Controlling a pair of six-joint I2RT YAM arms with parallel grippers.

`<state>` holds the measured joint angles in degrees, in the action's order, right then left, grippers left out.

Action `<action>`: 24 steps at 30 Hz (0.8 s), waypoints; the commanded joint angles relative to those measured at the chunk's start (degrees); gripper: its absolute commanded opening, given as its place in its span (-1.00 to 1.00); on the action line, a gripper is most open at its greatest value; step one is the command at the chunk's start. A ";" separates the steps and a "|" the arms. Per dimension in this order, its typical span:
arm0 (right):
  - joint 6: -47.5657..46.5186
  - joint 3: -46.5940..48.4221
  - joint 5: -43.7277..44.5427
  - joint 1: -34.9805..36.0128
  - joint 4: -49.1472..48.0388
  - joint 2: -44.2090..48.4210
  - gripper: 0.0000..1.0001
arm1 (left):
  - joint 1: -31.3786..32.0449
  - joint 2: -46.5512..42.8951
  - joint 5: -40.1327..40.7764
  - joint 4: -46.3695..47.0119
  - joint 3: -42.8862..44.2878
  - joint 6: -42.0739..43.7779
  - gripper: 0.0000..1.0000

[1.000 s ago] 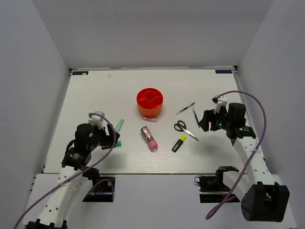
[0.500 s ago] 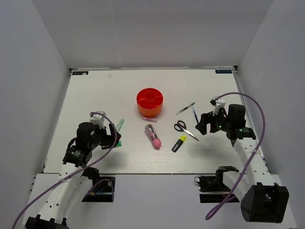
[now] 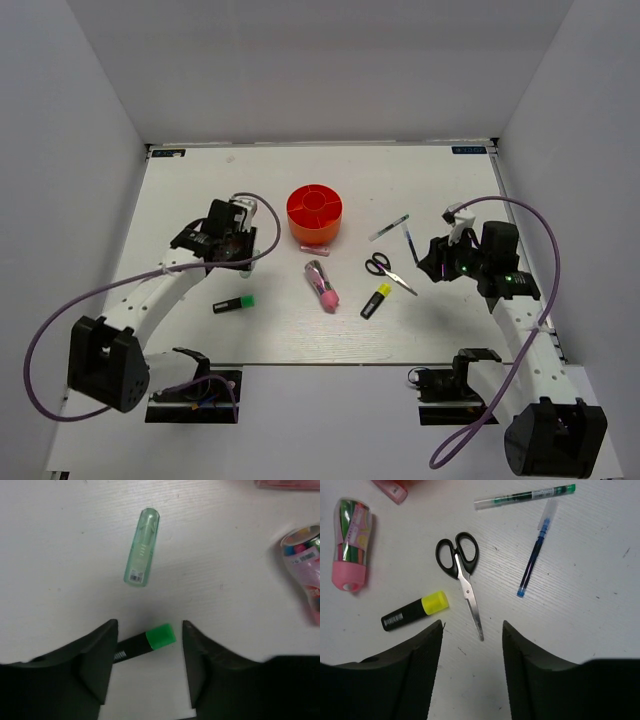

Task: Sort the stationery into containers
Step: Pick up the stationery from the center of the board.

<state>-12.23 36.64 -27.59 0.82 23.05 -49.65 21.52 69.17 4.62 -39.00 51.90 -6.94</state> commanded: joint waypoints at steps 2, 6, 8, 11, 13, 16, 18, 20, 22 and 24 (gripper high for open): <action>-0.52 1.76 -0.62 -0.12 -0.28 2.01 0.15 | 1.76 4.73 2.31 -4.32 4.95 -2.21 0.59; -0.34 1.68 -0.71 -0.12 -0.28 1.75 0.24 | 1.25 11.75 3.91 -6.87 8.21 0.17 0.56; -0.16 1.77 -0.88 -0.12 -0.11 1.66 0.24 | 0.46 13.27 2.59 -6.35 8.66 2.72 0.54; -0.25 1.85 -0.36 -0.20 -0.11 1.83 0.27 | -0.25 16.96 1.36 -4.50 9.62 3.86 0.49; -0.16 1.85 -0.09 -0.12 -0.20 2.10 0.30 | -0.51 20.46 1.27 -3.98 10.41 4.39 0.39; -0.16 1.85 0.17 -0.20 -0.20 2.01 0.30 | -1.39 24.16 1.18 -3.98 13.39 4.74 0.34; -0.08 1.85 0.26 -0.12 -0.20 1.75 0.32 | -2.18 26.54 0.31 -4.06 14.19 5.00 0.34; -0.16 1.85 0.26 -0.12 -0.11 1.92 0.32 | -2.88 28.64 -0.05 -3.71 14.72 5.01 0.34; -0.16 1.85 0.44 -0.20 -0.11 1.83 0.32 | -3.76 29.97 -1.63 -3.45 15.16 5.09 0.34; -0.08 1.85 0.79 -0.03 -0.11 1.75 0.32 | -4.29 31.20 -2.16 -2.92 15.16 4.92 0.32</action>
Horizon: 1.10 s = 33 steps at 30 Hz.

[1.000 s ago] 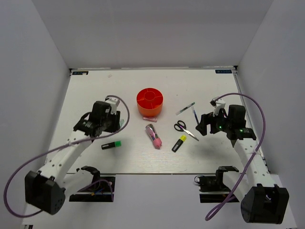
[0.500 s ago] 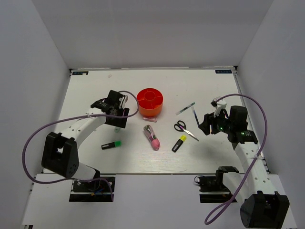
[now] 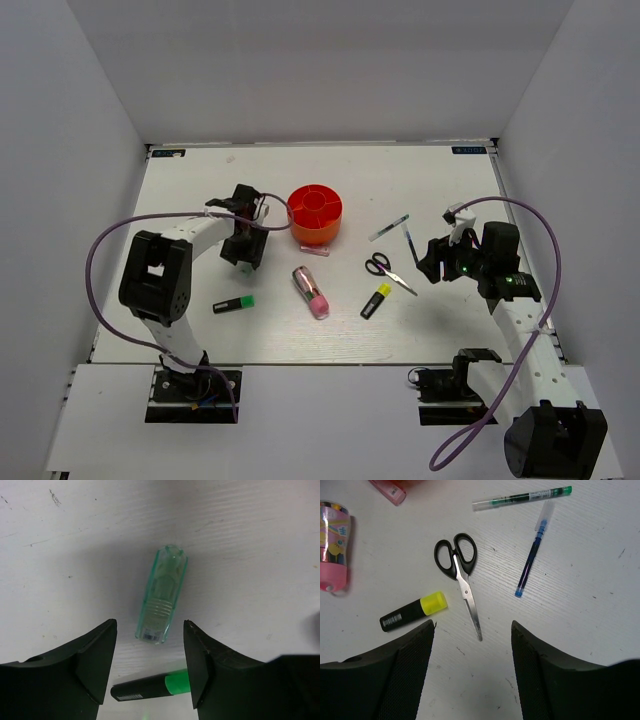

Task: Sort the stationery into containers
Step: Pick up the stationery from the center of the board.

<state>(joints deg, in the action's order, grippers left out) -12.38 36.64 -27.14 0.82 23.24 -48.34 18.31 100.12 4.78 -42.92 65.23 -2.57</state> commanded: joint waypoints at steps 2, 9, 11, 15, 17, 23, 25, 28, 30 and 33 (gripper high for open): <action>-0.10 1.94 0.68 -0.12 -0.04 0.44 0.32 | -1.25 1.31 -2.66 1.34 1.65 0.55 0.25; -0.10 2.03 0.86 -0.03 -0.39 0.17 0.35 | -1.26 3.33 -3.02 3.19 0.07 0.28 -0.02; -0.01 1.94 0.94 -0.12 -0.13 0.44 0.35 | -1.52 4.03 -3.02 3.45 -0.45 0.20 -0.20; 0.08 1.94 0.86 -0.11 -0.04 0.35 0.35 | -1.43 3.51 -2.84 2.84 -0.63 -0.24 -0.84; 0.08 1.94 0.68 -0.20 0.05 0.52 0.35 | -1.43 1.14 -3.97 1.79 0.07 -1.03 -0.98; -0.45 1.77 -0.81 -0.12 0.05 0.09 -0.41 | 0.15 -10.54 -11.27 2.92 4.10 -5.60 -0.98; -0.54 1.68 -1.25 -0.12 -0.13 -0.09 -1.00 | 2.86 -12.57 -11.89 3.80 5.51 -6.66 -0.98; -0.36 1.59 -0.82 -0.29 -0.57 -0.09 -1.00 | 5.94 -13.28 -10.49 6.43 8.50 -9.82 -0.98; -0.28 1.41 -0.20 -0.03 -0.57 -0.18 -1.00 | 6.65 -13.19 -9.35 9.25 8.51 -15.61 -0.98; -0.36 1.41 0.06 -0.20 -0.83 0.08 -1.00 | 6.92 -13.02 -11.01 16.27 6.59 -21.75 -0.98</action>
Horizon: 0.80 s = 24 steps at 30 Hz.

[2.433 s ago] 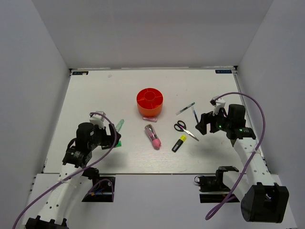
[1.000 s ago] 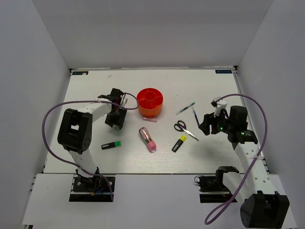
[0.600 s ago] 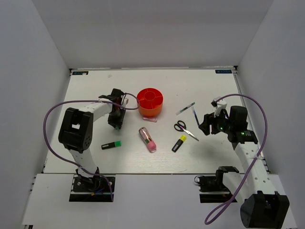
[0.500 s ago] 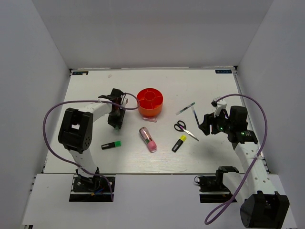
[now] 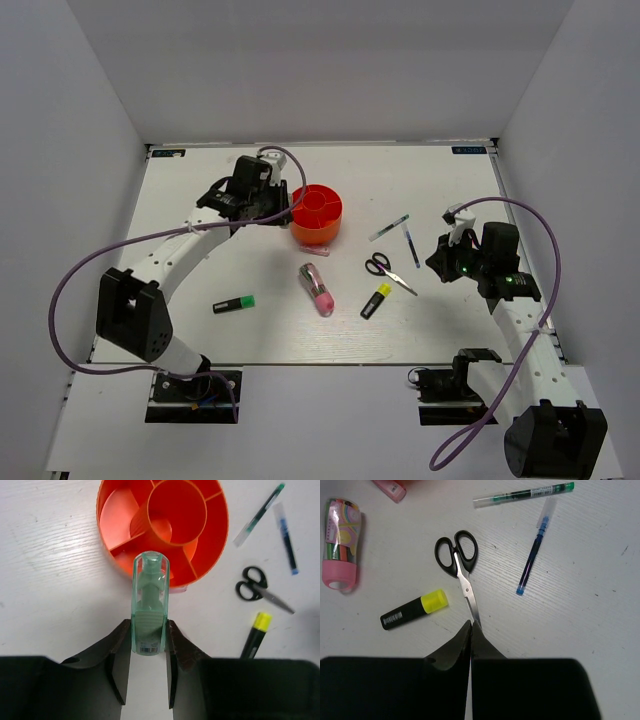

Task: Sort the stationery into containers
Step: Place the stationery in the storage box.

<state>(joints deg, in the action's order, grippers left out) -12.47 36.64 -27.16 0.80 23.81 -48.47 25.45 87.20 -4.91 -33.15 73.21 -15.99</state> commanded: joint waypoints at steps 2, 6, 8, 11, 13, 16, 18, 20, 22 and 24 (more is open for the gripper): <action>-0.19 1.41 0.09 -0.18 -1.40 0.30 -1.00 | 0.47 -0.10 0.15 11.49 -2.19 -11.33 -0.98; -0.01 1.41 -0.09 -0.09 -1.23 0.48 -1.00 | 1.00 0.77 0.16 20.19 -4.56 -13.98 -0.98; 0.08 1.41 -0.09 -0.18 -1.31 0.57 -1.00 | 1.44 1.57 0.34 21.45 -4.66 -13.37 -0.98; -0.10 1.41 -0.26 -0.10 -1.31 0.83 -1.00 | 1.97 2.98 0.60 23.47 -4.48 -12.49 -0.98; -0.10 1.41 -0.35 -0.18 -1.14 1.01 -1.00 | 2.32 3.59 1.30 25.49 -5.53 -12.05 -0.98; -0.01 1.50 -0.26 -0.18 -1.31 0.83 -1.00 | 2.76 4.12 2.88 27.25 -6.32 -11.87 -0.98; -0.10 1.41 -0.26 -0.18 -1.14 0.83 -1.00 | 2.85 3.95 4.46 28.92 -8.42 -12.22 -0.98; -0.01 1.41 -0.26 -0.18 -1.31 0.83 -1.00 | 2.85 3.86 6.99 32.70 -10.88 -13.71 -0.98; -0.01 1.41 -0.53 -0.18 -1.23 0.74 -1.00 | 2.85 3.33 7.89 39.95 -14.31 -15.64 -0.98; -0.01 1.41 -0.70 -0.36 -1.05 0.48 -1.00 | 2.85 3.50 8.60 43.41 -18.01 -17.48 -0.98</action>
<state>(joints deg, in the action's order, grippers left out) -12.45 36.64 -27.20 0.80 23.81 -48.36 28.25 91.66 0.73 1.58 58.59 -30.13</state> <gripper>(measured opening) 0.001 0.386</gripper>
